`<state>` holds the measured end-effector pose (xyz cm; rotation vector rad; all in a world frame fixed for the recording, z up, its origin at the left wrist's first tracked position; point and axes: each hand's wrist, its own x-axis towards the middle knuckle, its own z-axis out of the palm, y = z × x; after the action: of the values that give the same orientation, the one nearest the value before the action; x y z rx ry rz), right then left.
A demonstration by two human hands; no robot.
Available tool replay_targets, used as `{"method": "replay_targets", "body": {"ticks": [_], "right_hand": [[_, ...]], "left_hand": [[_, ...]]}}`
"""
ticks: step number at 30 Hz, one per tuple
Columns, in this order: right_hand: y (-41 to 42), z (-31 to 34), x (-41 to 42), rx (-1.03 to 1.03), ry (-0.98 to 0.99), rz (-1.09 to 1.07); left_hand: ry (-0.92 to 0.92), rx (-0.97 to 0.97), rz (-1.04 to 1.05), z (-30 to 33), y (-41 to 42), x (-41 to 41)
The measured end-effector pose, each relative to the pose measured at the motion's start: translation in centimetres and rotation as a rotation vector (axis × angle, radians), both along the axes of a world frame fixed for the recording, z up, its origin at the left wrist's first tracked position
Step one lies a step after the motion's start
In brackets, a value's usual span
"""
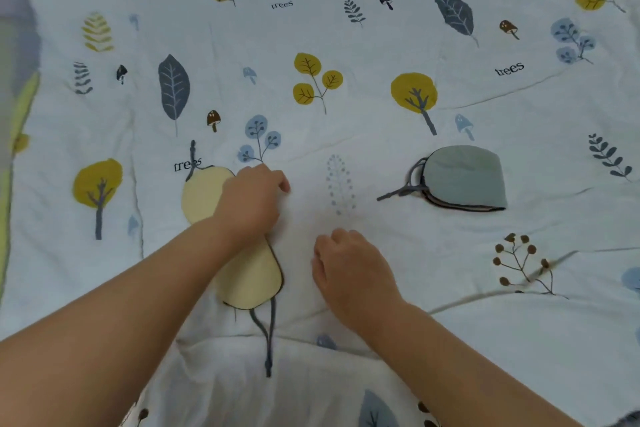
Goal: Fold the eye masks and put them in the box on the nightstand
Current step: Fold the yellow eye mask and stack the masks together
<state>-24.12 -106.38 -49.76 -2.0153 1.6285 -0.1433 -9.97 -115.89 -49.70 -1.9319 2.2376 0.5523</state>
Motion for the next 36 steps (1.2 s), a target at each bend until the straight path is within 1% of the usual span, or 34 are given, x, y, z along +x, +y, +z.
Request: {"method": "replay_targets", "body": {"ticks": [3, 4, 6, 8, 10, 11, 13, 15, 17, 20, 22, 24, 26, 28, 30, 31, 33, 36], "right_hand": [[0.4, -0.5, 3.2, 0.106, 0.012, 0.034], [0.4, -0.8, 4.2, 0.160, -0.008, 0.010], [0.3, -1.2, 5.6, 0.313, -0.095, -0.115], [0.2, -1.7, 6.7, 0.424, -0.155, -0.196], [0.2, -2.0, 7.2, 0.468, -0.195, -0.208], [0.2, -2.1, 7.2, 0.483, -0.258, -0.248], [-0.3, -2.1, 6.4, 0.522, -0.452, -0.428], [-1.0, -2.0, 4.8, 0.474, -0.576, -0.618], [-1.9, -1.7, 2.5, 0.369, -0.629, -0.744], [-3.1, -1.2, -0.9, 0.254, -0.651, -0.875], [-3.6, -1.2, -2.7, 0.207, -0.661, -0.943], [-3.9, -1.5, -4.0, 0.183, -0.671, -1.029], [-3.9, -2.3, -4.7, 0.213, -0.648, -1.086], [-3.7, -3.0, -4.6, 0.304, -0.596, -1.078], [-3.4, -3.3, -4.1, 0.325, -0.526, -1.033], [-3.4, -3.1, -3.8, 0.279, -0.488, -1.019], [-3.2, -2.6, -2.7, 0.099, -0.413, -0.966], [-2.6, -1.1, 0.2, -0.161, -0.375, -0.733]], "left_hand": [[-0.201, -0.035, -0.169, -0.7, 0.4, 3.3], [-0.249, -0.035, -0.201, -0.9, 0.5, 4.3], [-0.309, -0.024, -0.239, -1.3, 0.7, 5.9], [-0.293, -0.054, -0.255, -1.6, 0.8, 7.0], [-0.273, -0.105, -0.264, -1.6, 0.9, 7.5], [-0.268, -0.130, -0.264, -1.5, 0.8, 7.6], [-0.245, -0.161, -0.223, -1.0, 0.5, 7.6], [-0.200, -0.160, -0.142, -0.3, -0.1, 7.6], [-0.092, -0.112, -0.069, 0.2, -0.5, 7.5], [0.233, -0.011, 0.073, 0.8, -0.3, 6.8], [0.341, 0.038, 0.152, 0.6, -0.1, 6.1], [0.422, 0.126, 0.233, 0.0, 0.4, 5.4], [0.483, 0.243, 0.288, -0.8, 1.0, 5.0], [0.504, 0.340, 0.322, -1.4, 1.6, 4.9], [0.489, 0.345, 0.344, -1.9, 1.9, 4.8], [0.476, 0.321, 0.351, -2.0, 1.9, 4.7], [0.467, 0.262, 0.367, -2.3, 1.8, 4.7], [0.547, 0.227, 0.434, -2.6, 1.6, 4.8]]}}
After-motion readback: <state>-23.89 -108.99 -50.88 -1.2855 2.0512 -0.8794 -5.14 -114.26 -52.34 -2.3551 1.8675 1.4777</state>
